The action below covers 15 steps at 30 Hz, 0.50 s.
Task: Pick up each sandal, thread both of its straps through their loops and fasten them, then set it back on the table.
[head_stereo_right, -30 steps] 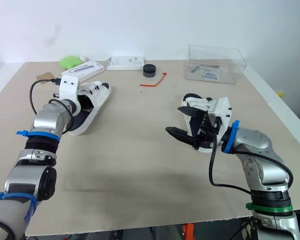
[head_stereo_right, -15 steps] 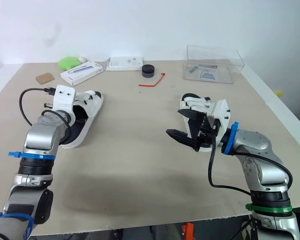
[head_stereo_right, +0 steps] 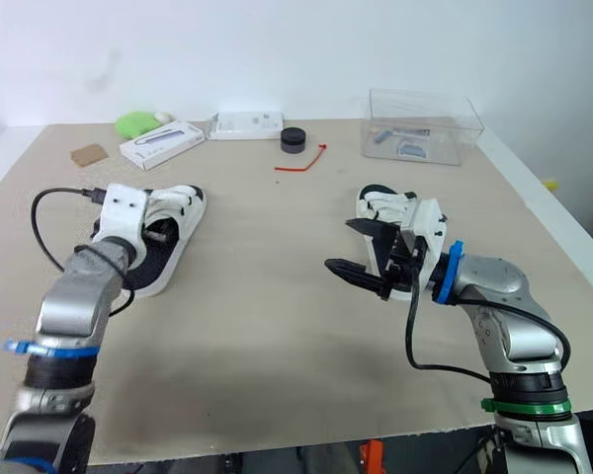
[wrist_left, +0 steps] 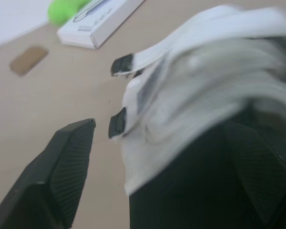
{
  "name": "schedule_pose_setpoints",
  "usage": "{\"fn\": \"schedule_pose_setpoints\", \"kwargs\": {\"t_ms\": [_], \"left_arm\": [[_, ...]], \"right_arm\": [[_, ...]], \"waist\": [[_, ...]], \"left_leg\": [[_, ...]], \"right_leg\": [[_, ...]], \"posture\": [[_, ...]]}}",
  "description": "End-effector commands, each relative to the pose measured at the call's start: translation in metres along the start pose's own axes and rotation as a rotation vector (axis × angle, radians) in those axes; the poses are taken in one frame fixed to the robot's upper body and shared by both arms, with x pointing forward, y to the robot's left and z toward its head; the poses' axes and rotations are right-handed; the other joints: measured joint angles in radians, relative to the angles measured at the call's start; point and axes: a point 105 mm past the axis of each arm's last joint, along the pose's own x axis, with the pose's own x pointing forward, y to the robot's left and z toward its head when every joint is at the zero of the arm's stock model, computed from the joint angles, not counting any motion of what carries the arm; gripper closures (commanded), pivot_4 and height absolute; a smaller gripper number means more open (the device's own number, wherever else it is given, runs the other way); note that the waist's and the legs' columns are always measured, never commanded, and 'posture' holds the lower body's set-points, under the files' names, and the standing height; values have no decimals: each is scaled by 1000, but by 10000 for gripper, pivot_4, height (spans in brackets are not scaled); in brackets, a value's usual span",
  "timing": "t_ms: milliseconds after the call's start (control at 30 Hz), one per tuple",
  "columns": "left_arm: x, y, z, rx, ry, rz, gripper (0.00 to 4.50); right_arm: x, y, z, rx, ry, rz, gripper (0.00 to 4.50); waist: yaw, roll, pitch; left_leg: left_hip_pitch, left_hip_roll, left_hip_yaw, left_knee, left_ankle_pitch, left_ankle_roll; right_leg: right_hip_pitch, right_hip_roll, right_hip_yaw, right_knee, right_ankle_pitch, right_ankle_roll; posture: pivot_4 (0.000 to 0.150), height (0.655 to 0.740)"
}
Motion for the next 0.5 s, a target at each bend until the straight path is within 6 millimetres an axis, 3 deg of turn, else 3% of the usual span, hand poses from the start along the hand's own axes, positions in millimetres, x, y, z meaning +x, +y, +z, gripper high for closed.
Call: {"fn": "schedule_pose_setpoints", "kwargs": {"t_ms": [33,133,300,500], "left_arm": [[-33,-7,43,-52,-302,-217,389],[-60,-30,48,-93,-409,-524,389],[-79,-68,33,24,-377,-909,389],[-75,-84,20,174,-369,-1085,389]], "right_arm": [[-1,0,7,-43,-6,27,0],[0,6,0,-67,38,89,0],[-1,19,-9,-129,92,206,0],[-8,47,-10,-70,80,309,0]], "waist": [[0,0,0],[1,0,0],[1,0,0],[2,0,0]], "left_leg": [[0,0,0,0,0,0],[0,0,1,0,0,0],[1,0,1,1,1,1],[1,1,1,1,1,1]], "right_leg": [[0,0,0,0,0,0],[0,-1,-1,0,-1,0],[1,1,-1,0,-5,4],[1,2,-2,0,-6,3]], "posture": [[1500,7400],[1500,7400],[1500,7400],[1500,7400]]}}
